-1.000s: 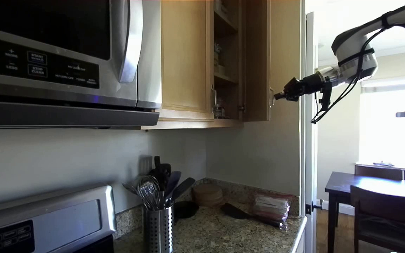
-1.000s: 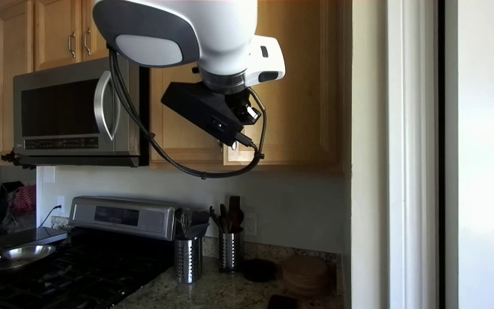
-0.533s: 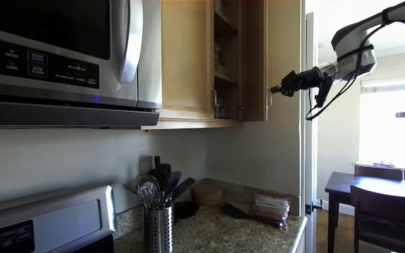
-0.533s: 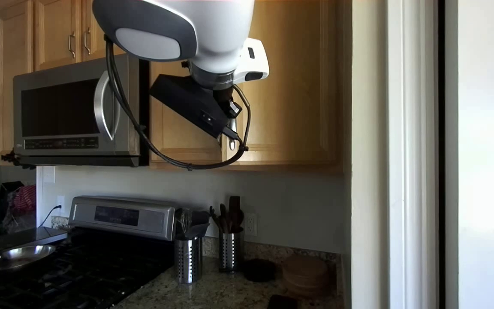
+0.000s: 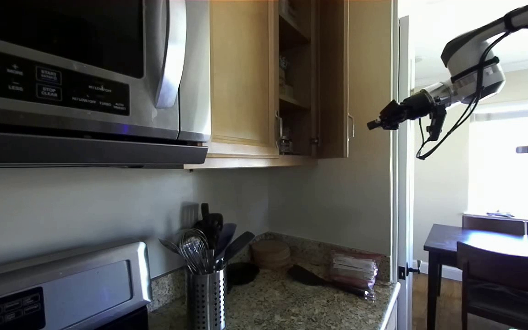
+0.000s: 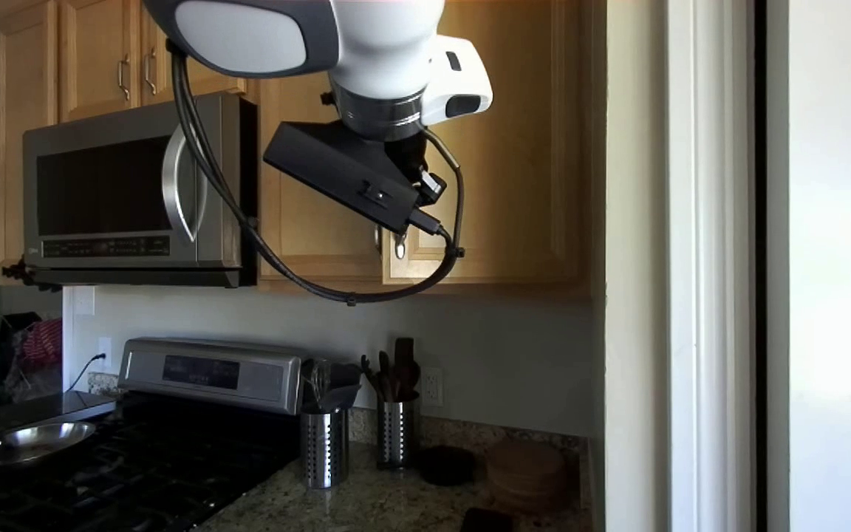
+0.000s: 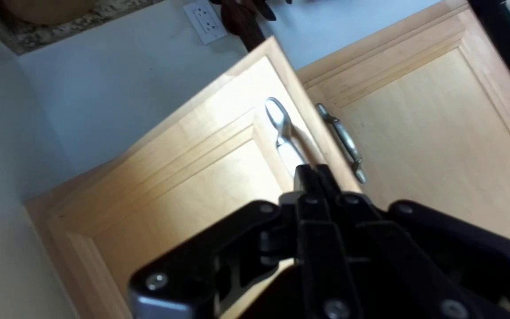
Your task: Close the right cabinet door
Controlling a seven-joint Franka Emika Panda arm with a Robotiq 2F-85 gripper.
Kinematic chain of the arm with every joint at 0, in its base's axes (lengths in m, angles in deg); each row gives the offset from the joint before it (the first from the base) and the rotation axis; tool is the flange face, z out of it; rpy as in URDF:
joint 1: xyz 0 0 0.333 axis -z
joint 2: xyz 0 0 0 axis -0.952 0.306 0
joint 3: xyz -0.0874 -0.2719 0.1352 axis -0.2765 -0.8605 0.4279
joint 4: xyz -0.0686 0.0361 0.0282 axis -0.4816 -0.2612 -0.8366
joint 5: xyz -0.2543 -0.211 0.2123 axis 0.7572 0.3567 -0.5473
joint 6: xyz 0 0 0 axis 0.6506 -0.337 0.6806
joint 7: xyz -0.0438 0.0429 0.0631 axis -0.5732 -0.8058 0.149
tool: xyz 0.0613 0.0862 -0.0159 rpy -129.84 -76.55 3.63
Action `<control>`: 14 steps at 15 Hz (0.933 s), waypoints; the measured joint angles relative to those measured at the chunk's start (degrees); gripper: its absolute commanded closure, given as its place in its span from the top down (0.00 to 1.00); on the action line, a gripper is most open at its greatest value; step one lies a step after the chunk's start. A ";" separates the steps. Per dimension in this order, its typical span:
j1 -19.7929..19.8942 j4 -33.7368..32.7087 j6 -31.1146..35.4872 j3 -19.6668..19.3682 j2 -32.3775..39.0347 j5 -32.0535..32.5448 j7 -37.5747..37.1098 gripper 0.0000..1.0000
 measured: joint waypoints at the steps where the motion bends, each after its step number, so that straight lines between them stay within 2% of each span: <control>1: 0.74 0.00 1.03 0.02 0.28 0.75 0.00 0.05; 6: 0.87 0.00 5.21 1.08 2.96 -0.11 0.00 0.05; 14: -0.51 -1.72 7.98 4.08 9.46 -8.25 0.96 0.05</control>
